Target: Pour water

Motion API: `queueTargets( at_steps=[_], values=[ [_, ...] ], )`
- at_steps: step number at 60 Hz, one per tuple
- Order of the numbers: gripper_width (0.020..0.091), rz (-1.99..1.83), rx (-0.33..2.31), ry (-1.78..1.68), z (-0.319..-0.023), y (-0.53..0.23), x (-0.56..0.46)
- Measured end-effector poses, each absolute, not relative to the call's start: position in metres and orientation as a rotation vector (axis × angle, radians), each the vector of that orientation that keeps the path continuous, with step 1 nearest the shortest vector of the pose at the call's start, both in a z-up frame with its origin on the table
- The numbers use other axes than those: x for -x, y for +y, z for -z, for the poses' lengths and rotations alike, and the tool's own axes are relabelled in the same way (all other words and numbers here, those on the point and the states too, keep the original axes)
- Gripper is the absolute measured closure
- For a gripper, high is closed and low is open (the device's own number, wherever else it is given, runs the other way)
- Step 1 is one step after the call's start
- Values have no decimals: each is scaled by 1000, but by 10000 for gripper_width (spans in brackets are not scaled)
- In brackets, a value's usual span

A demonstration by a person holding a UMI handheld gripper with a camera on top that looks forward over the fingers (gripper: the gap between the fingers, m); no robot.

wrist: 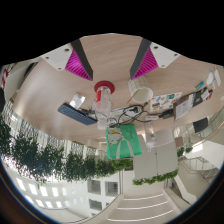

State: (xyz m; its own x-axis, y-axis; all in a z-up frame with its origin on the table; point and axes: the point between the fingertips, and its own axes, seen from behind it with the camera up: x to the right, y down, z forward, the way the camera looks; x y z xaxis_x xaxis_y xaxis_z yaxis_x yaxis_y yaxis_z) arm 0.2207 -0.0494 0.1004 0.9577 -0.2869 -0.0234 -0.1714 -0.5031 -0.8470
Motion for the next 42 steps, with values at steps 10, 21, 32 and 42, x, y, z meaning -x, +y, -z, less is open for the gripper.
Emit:
queueTargets(
  at_steps=[10,21,32,42],
  values=[
    [267,110,2093,215,-150,-105,-97],
    [260,9,2114,187,-195,-146,27],
    [266,22,2107,117,-237,-176,92],
    [266,35,2111,74,-256,-197,108]
  ],
)
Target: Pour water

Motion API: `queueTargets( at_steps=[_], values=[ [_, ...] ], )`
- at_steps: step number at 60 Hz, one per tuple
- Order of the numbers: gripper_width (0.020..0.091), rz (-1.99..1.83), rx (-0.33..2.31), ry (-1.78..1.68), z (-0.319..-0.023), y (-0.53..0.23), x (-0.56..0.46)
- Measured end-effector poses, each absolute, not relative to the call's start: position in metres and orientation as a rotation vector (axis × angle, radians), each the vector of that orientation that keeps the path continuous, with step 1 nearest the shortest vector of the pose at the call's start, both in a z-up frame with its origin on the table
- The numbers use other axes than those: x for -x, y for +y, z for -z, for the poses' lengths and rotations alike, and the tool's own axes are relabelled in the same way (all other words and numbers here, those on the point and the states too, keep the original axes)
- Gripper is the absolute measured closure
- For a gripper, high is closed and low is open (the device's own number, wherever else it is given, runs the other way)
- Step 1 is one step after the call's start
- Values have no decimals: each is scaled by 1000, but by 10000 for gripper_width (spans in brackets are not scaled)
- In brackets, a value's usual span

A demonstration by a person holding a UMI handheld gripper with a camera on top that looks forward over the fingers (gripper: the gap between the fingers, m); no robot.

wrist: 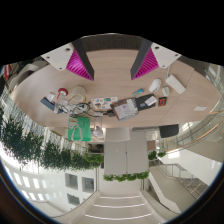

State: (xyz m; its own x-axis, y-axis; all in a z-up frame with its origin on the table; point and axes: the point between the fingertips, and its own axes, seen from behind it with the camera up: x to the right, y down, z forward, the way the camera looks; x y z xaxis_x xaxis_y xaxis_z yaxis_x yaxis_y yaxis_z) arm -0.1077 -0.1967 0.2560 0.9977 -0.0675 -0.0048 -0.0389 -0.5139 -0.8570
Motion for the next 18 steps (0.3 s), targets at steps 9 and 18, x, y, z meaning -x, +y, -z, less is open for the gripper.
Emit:
queueTargets(
  at_steps=[9,18],
  values=[
    [265,40,2133,95,-254,-211,93],
    [266,6,2141,109,-250,-219,65]
  ],
)
